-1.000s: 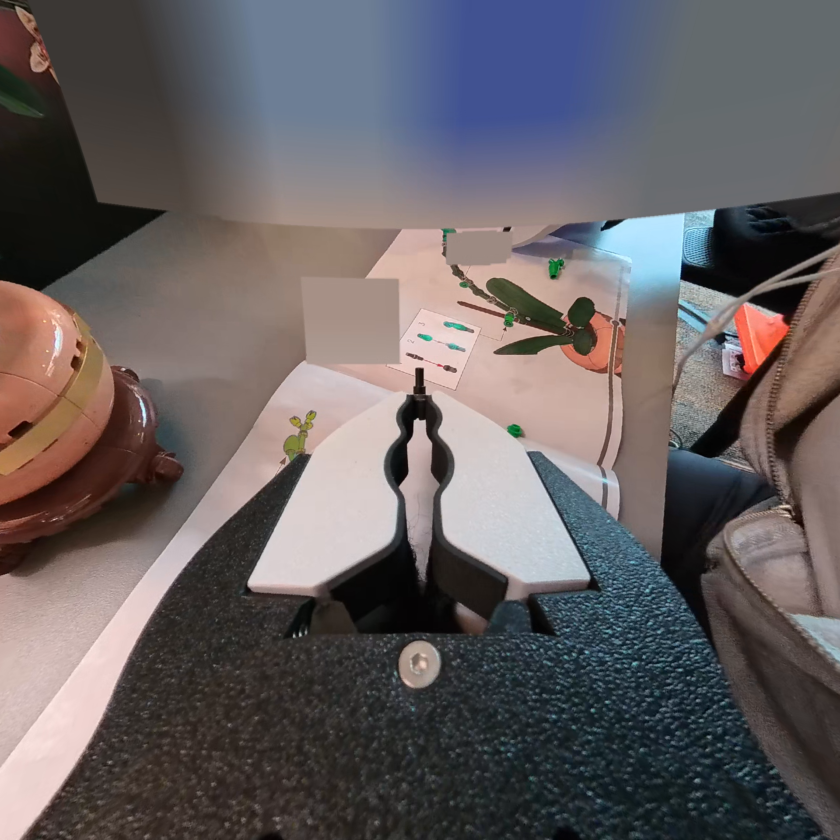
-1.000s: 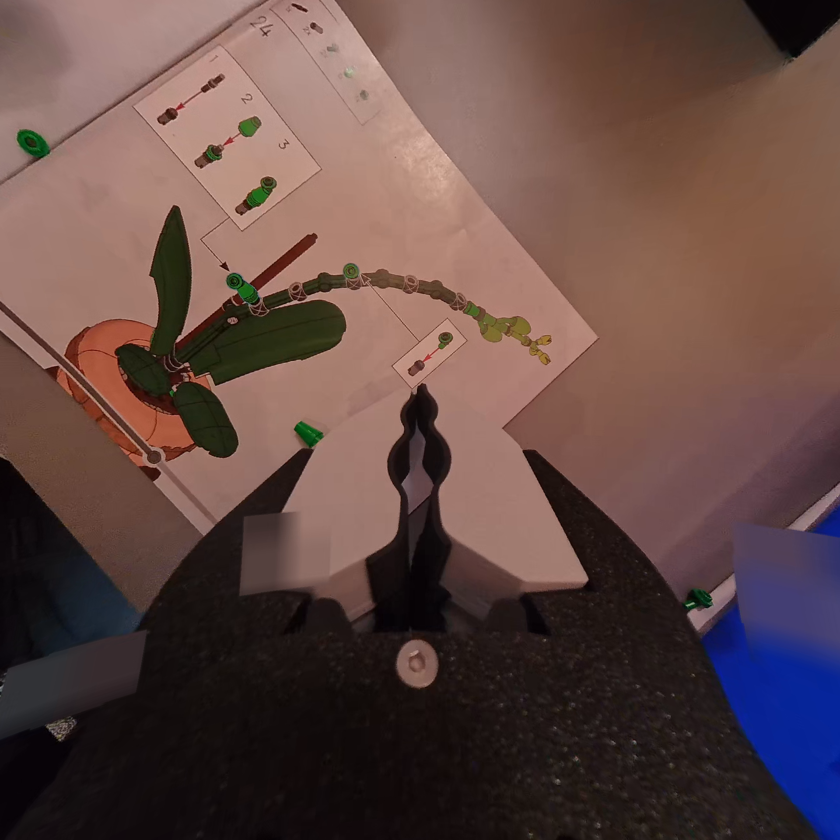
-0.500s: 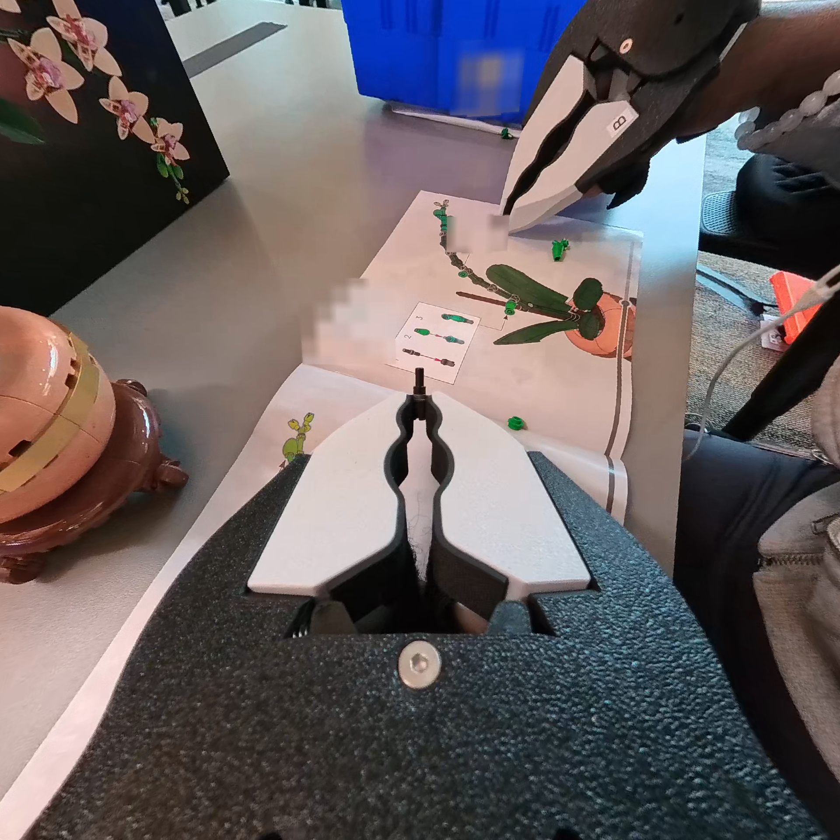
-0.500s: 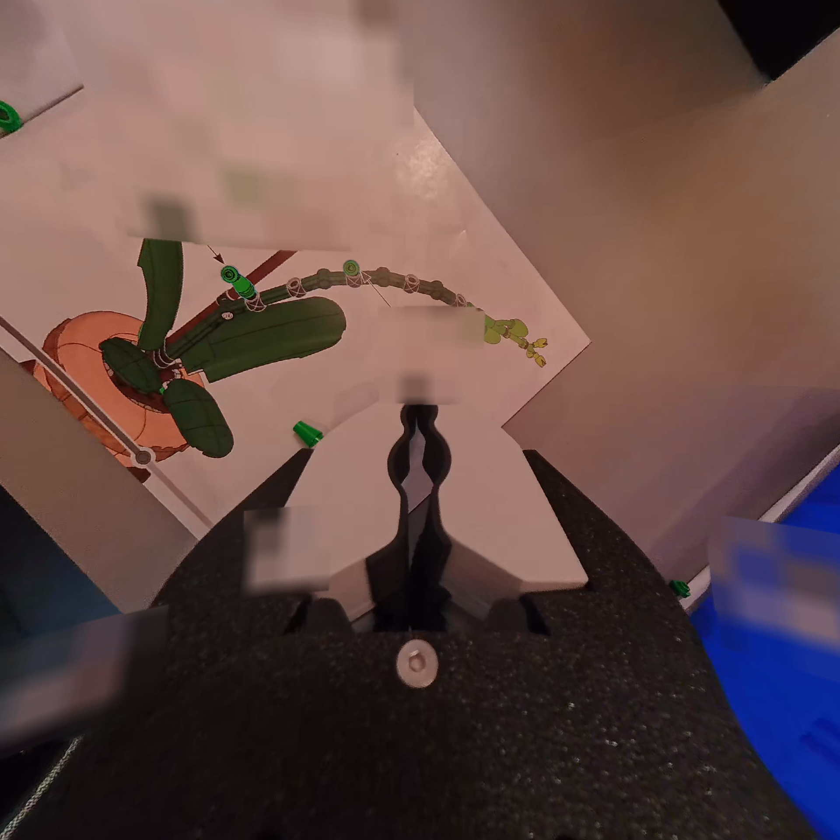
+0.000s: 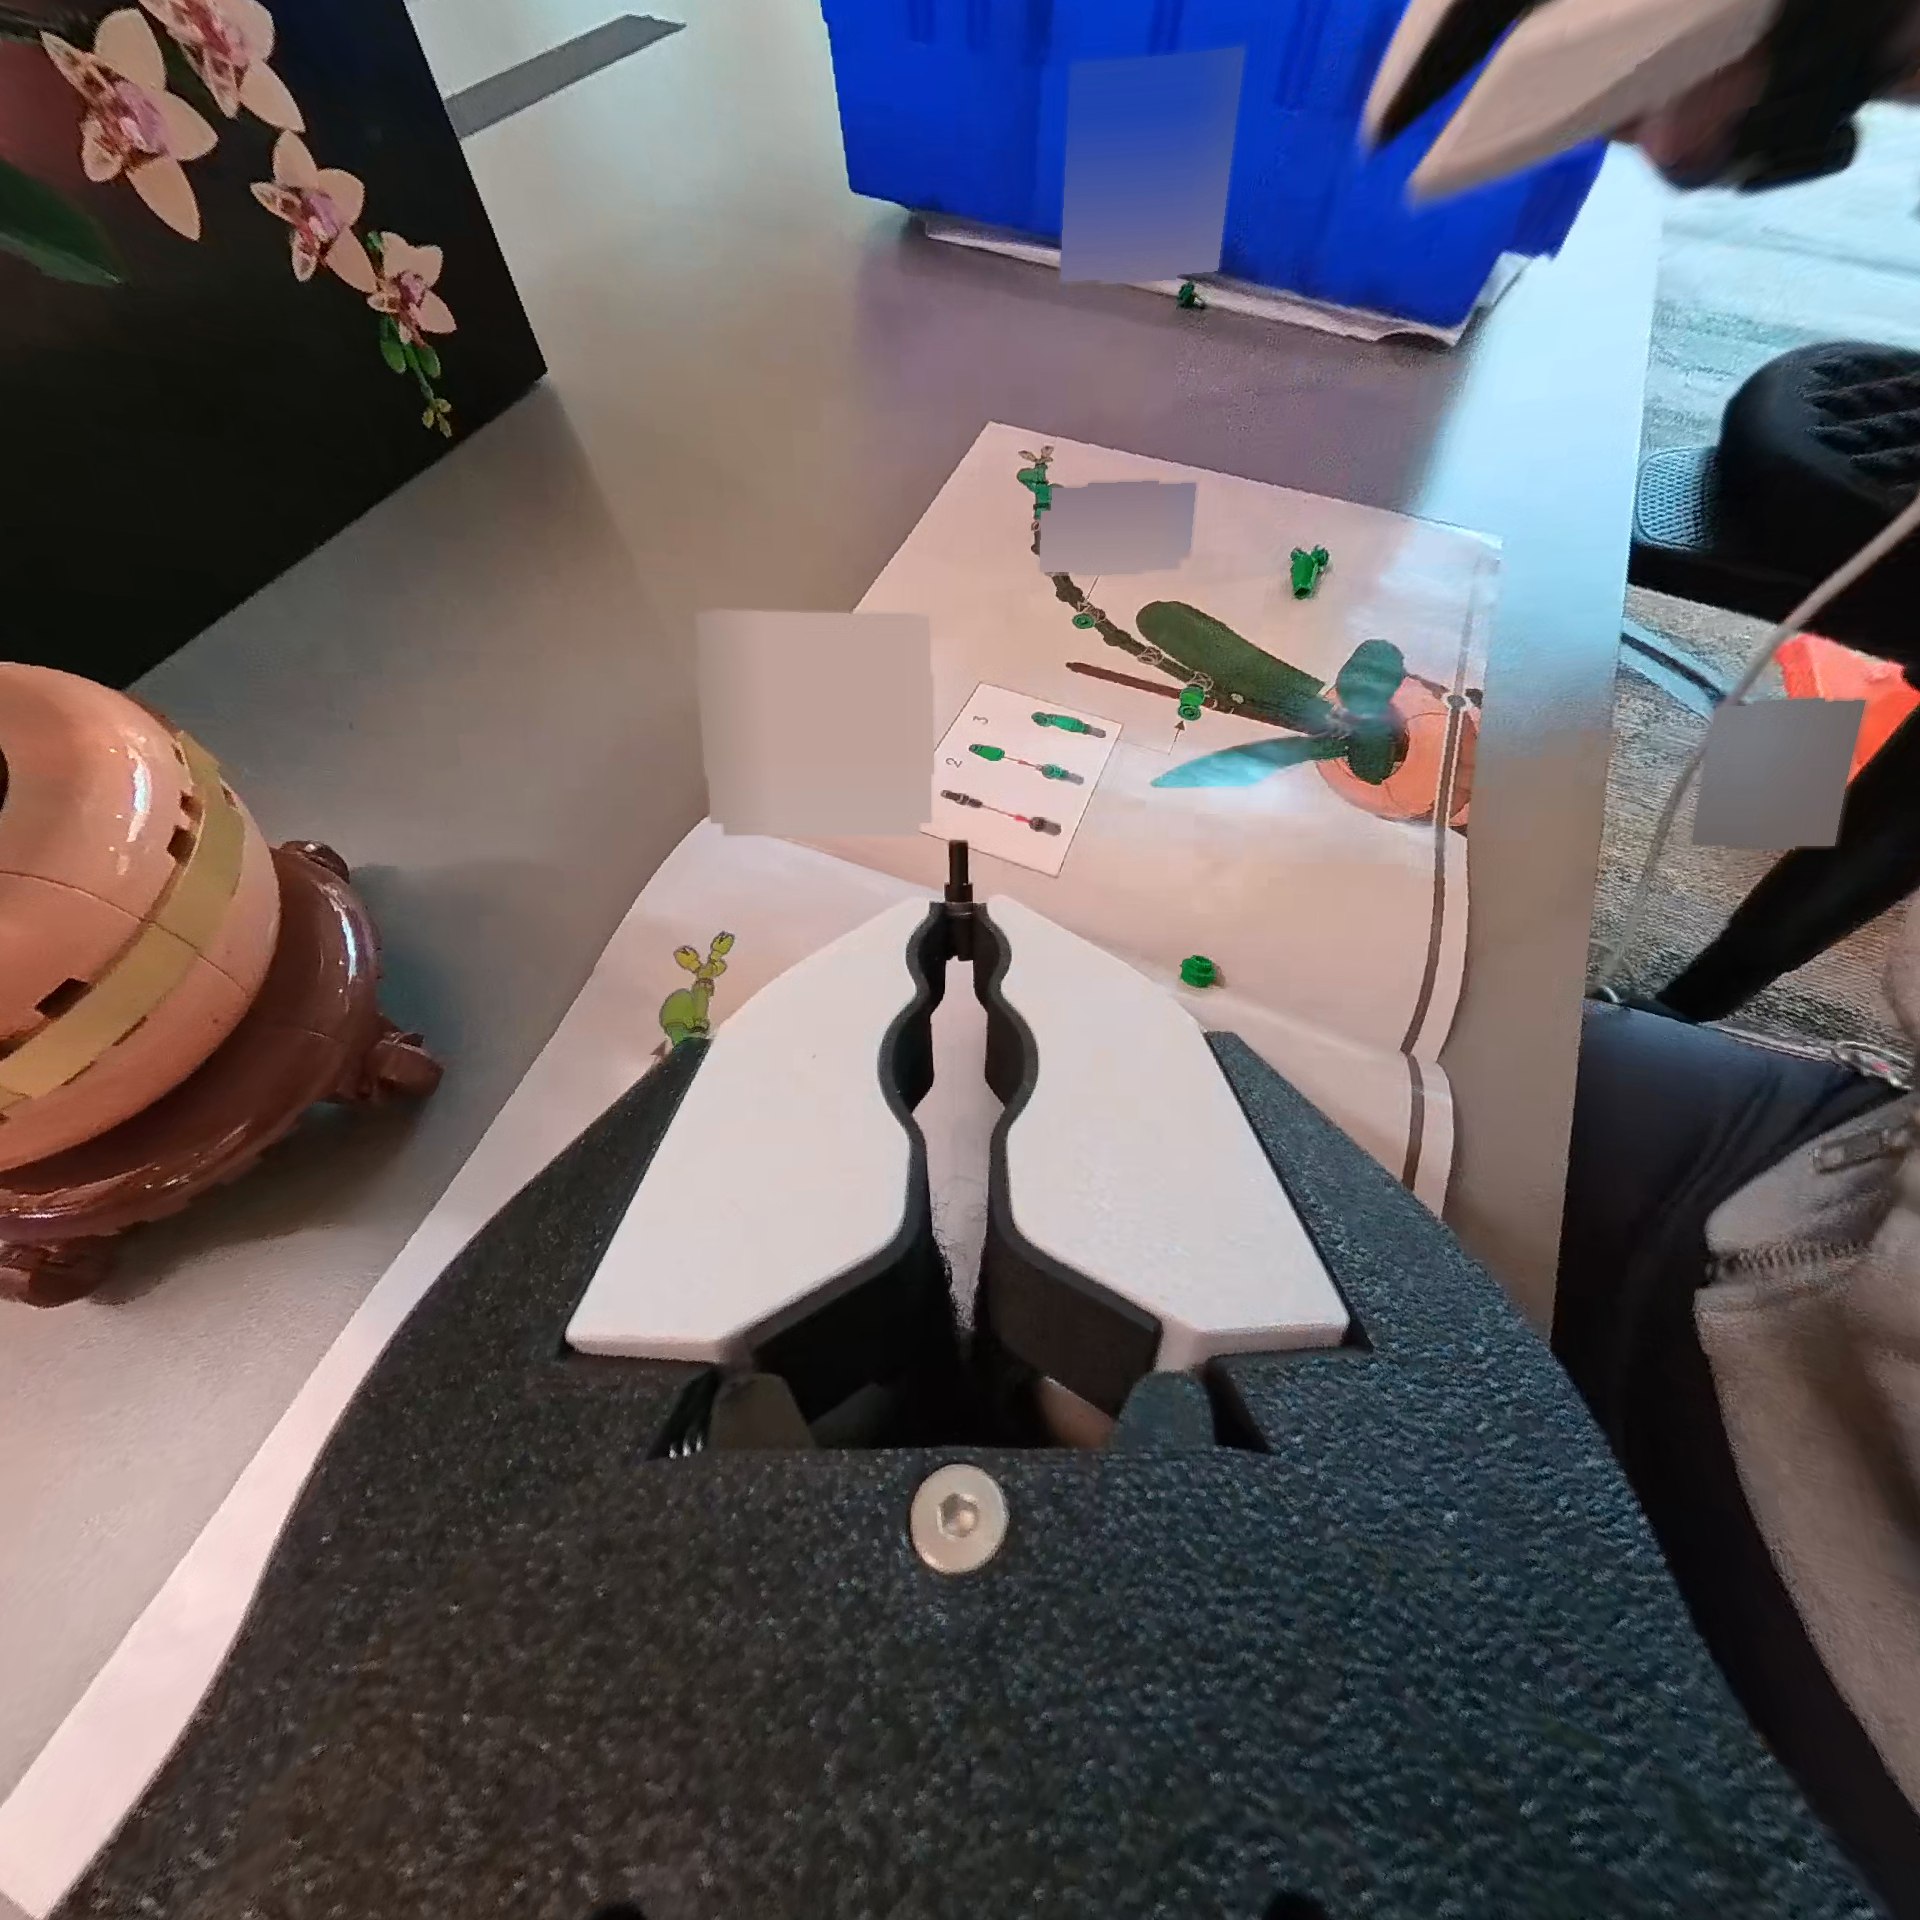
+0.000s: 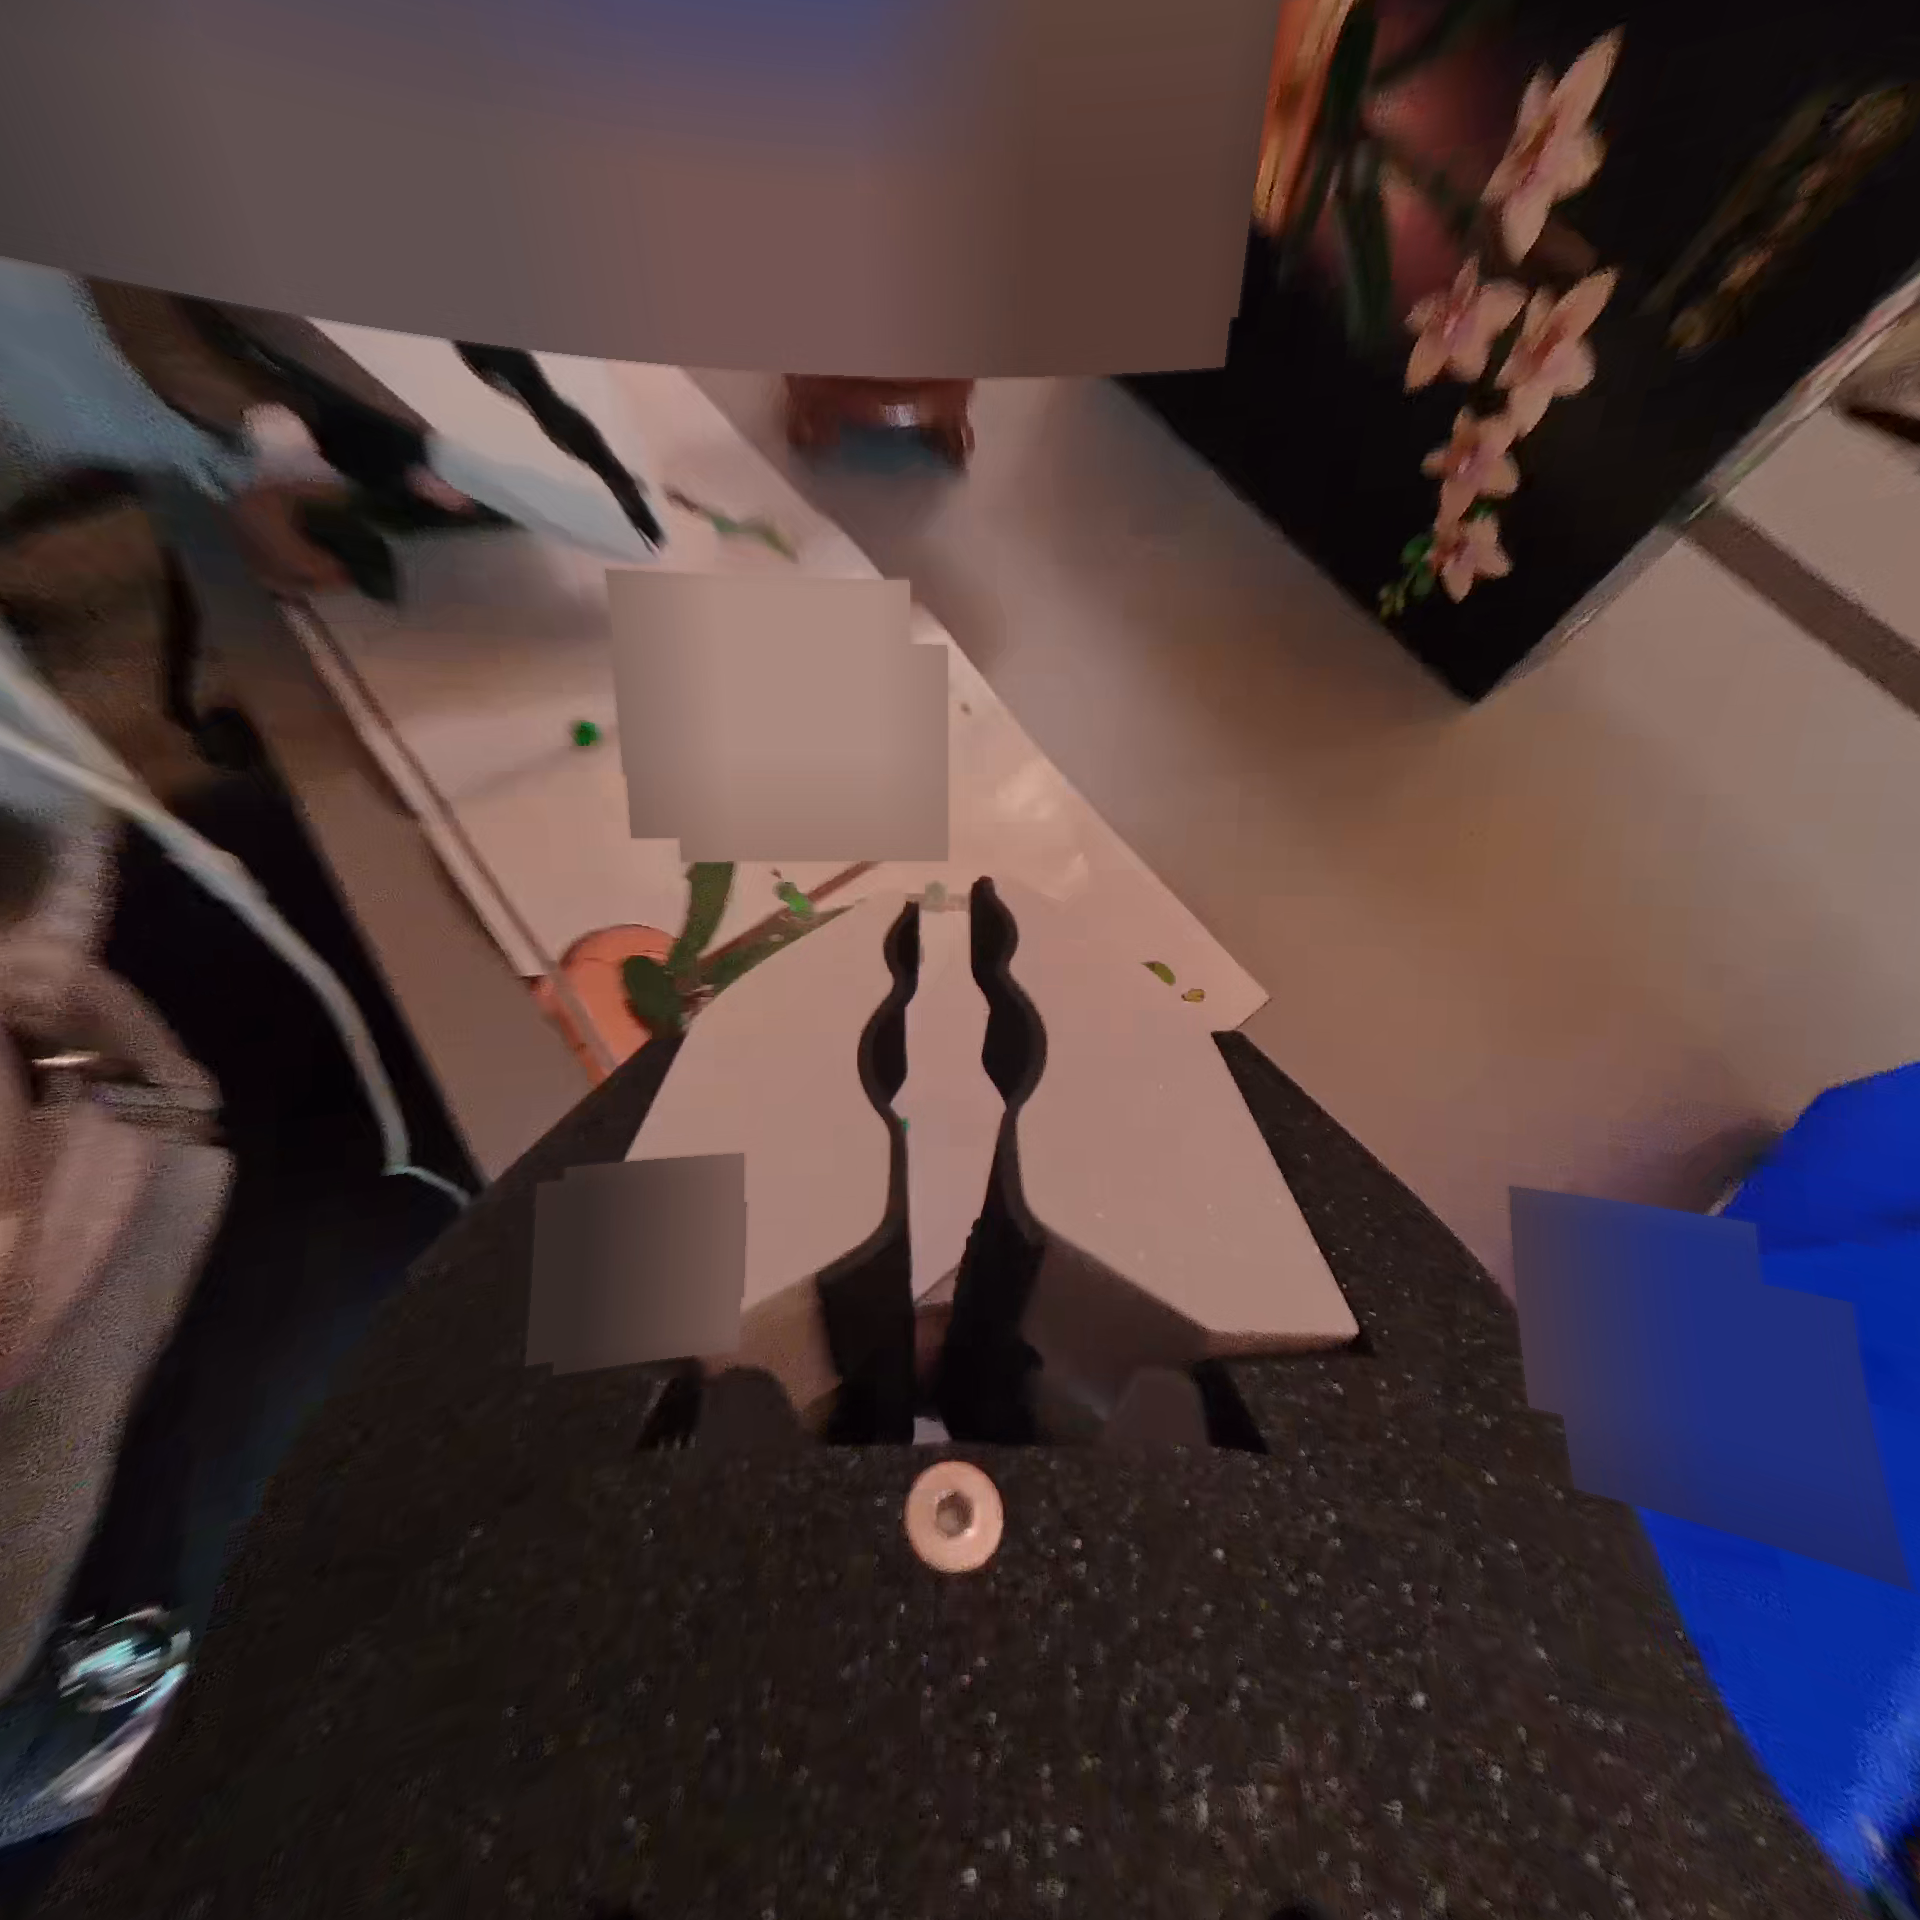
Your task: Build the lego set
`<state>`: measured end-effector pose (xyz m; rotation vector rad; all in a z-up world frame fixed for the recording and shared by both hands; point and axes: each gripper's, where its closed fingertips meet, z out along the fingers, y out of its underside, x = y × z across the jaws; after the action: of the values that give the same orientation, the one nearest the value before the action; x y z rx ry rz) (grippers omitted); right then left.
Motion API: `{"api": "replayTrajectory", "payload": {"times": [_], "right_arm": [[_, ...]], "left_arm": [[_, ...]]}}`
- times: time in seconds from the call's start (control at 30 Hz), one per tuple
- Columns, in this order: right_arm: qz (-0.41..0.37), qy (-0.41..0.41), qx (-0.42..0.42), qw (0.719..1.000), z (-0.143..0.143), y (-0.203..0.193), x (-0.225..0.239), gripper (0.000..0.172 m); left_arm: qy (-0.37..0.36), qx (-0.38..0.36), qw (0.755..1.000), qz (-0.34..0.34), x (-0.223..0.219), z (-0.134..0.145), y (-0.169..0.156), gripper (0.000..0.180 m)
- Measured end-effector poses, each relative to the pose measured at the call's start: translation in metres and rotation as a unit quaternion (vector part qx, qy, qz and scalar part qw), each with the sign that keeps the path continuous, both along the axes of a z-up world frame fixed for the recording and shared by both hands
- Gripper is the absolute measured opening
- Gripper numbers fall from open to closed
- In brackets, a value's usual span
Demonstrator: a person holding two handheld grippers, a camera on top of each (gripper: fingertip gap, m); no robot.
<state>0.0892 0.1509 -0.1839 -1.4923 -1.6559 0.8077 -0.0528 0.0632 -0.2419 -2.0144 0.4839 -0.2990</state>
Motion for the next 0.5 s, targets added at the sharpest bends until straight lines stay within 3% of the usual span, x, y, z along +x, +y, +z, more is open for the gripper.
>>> {"api": "replayTrajectory", "payload": {"times": [0.1,0.23,0.37,0.5], "right_arm": [[-0.032,0.025,-0.004,0.999,0.031,0.012,0.051,0.019],[-0.121,0.034,-0.001,0.992,0.047,0.04,0.135,0.021],[-0.154,0.055,-0.045,0.985,0.036,0.049,0.182,0.023],[-0.141,0.075,-0.054,0.986,0.026,0.055,0.189,0.029]], "left_arm": [[0.014,0.022,1.0,-0.003,0.002,0.004,-0.002,0.004],[0.037,0.031,0.999,-0.014,0.006,0.003,-0.003,0.004],[0.037,0.024,0.999,-0.006,0.004,0.001,-0.002,0.004],[0.022,0.036,0.999,0.008,0.0,0.006,-0.001,0.004]]}}
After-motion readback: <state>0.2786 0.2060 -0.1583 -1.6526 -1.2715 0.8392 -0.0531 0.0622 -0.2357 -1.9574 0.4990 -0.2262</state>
